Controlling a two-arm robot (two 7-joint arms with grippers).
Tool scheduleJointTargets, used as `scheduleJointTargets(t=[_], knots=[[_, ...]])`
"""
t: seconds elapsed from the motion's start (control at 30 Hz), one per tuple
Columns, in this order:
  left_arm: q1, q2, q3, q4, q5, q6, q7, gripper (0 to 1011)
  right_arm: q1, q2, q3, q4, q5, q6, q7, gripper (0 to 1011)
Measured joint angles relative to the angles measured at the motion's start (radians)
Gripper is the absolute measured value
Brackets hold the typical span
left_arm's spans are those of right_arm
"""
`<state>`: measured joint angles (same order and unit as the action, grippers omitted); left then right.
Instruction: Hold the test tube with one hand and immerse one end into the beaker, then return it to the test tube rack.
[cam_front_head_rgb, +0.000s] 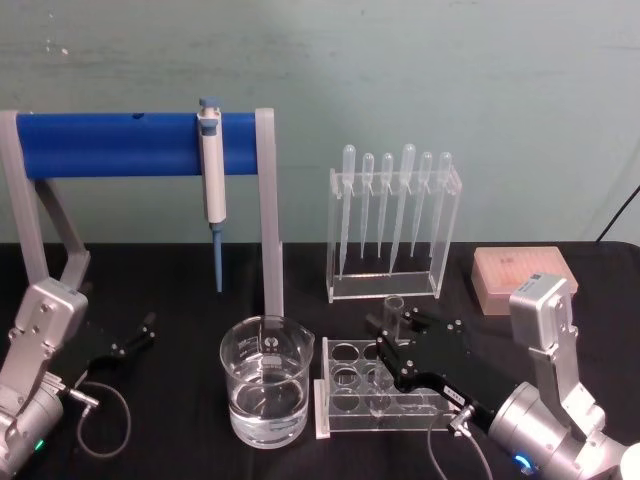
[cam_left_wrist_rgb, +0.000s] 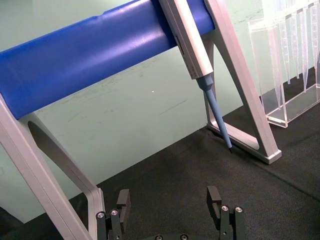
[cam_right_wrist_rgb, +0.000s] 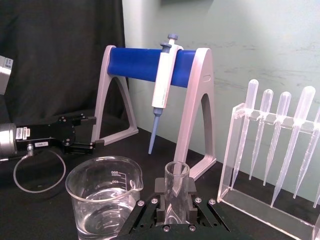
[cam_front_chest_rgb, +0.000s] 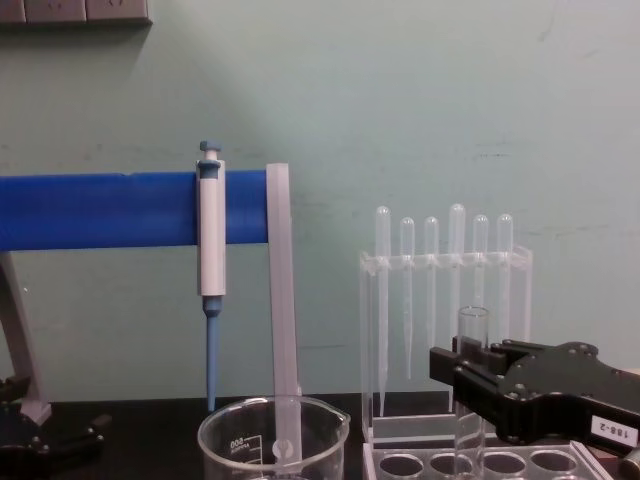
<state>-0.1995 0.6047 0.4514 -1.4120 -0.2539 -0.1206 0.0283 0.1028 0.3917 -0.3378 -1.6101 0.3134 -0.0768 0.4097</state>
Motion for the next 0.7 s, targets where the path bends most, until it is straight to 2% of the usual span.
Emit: scheduleJointTargets(t=[0.07, 0.17, 0.53, 0.6, 0.63, 0.7], knots=[[0.0, 0.0, 0.0, 0.0, 0.0, 0.0, 0.0, 1000, 0.0, 0.0, 0.0, 0.001, 0.0, -0.002, 0.001, 231], [0.0, 0.0, 0.0, 0.0, 0.0, 0.0, 0.0, 1000, 0.0, 0.0, -0.001, 0.002, 0.0, -0.004, 0.003, 312], [0.0, 0.0, 0.0, 0.0, 0.0, 0.0, 0.0, 1000, -0.013, 0.006, 0.011, -0.027, 0.007, -0.001, 0.001, 670], [0.0, 0.0, 0.0, 0.0, 0.0, 0.0, 0.0, 1000, -0.019, 0.009, 0.014, -0.037, 0.009, 0.001, 0.0, 708], [0.0, 0.0, 0.0, 0.0, 0.0, 0.0, 0.0, 1000, -0.026, 0.012, 0.017, -0.048, 0.011, 0.001, -0.001, 767], [0.0, 0.0, 0.0, 0.0, 0.0, 0.0, 0.0, 1000, -0.034, 0.016, 0.02, -0.063, 0.014, 0.003, -0.005, 796]])
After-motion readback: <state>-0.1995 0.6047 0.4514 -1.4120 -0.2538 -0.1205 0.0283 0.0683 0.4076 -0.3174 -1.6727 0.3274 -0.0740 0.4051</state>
